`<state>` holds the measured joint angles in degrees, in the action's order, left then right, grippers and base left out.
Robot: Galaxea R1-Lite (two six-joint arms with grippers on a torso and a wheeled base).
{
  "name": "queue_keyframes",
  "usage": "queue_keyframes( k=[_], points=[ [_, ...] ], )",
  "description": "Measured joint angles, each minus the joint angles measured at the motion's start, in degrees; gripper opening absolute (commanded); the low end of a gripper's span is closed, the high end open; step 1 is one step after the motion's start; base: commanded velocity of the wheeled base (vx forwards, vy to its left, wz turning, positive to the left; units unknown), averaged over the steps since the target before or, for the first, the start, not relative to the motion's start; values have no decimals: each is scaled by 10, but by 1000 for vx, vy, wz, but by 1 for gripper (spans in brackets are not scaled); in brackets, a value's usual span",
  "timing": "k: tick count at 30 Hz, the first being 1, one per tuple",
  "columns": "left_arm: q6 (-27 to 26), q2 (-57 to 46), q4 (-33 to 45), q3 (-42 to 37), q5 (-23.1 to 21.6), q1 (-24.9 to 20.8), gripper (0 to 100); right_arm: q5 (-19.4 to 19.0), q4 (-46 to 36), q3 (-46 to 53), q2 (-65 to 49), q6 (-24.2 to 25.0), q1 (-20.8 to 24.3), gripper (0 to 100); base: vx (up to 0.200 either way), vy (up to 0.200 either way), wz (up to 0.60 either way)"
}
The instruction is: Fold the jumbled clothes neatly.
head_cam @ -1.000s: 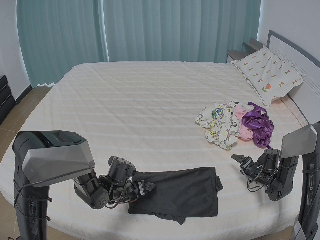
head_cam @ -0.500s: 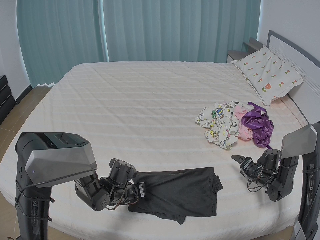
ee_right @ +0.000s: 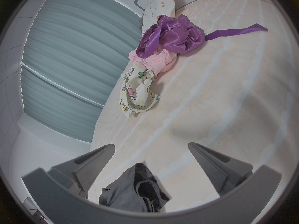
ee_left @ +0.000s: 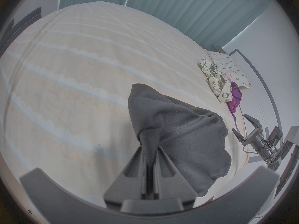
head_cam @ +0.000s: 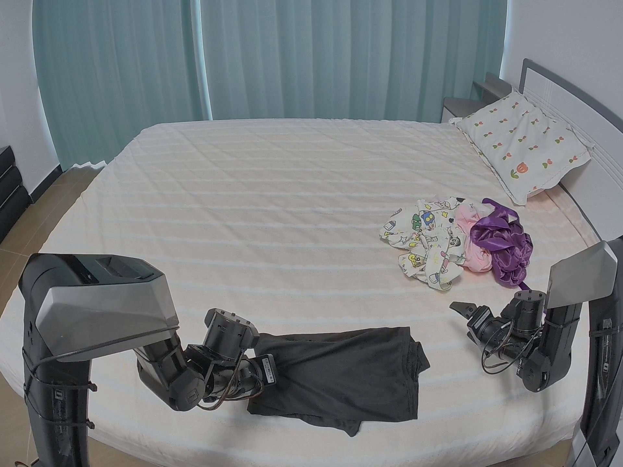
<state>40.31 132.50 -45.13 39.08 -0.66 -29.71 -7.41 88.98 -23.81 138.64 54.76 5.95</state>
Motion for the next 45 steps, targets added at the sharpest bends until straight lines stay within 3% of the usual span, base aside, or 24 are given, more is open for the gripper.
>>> queue_keyframes(
  k=[37, 45],
  points=[
    [2, -59, -3, -68, -6, 83, 0, 0, 0, 6, 3, 0, 4, 100, 0, 200, 0],
    [16, -59, -5, -73, -7, 90, 0, -1, 0, 7, 5, 0, 8, 100, 0, 0, 0]
  ],
)
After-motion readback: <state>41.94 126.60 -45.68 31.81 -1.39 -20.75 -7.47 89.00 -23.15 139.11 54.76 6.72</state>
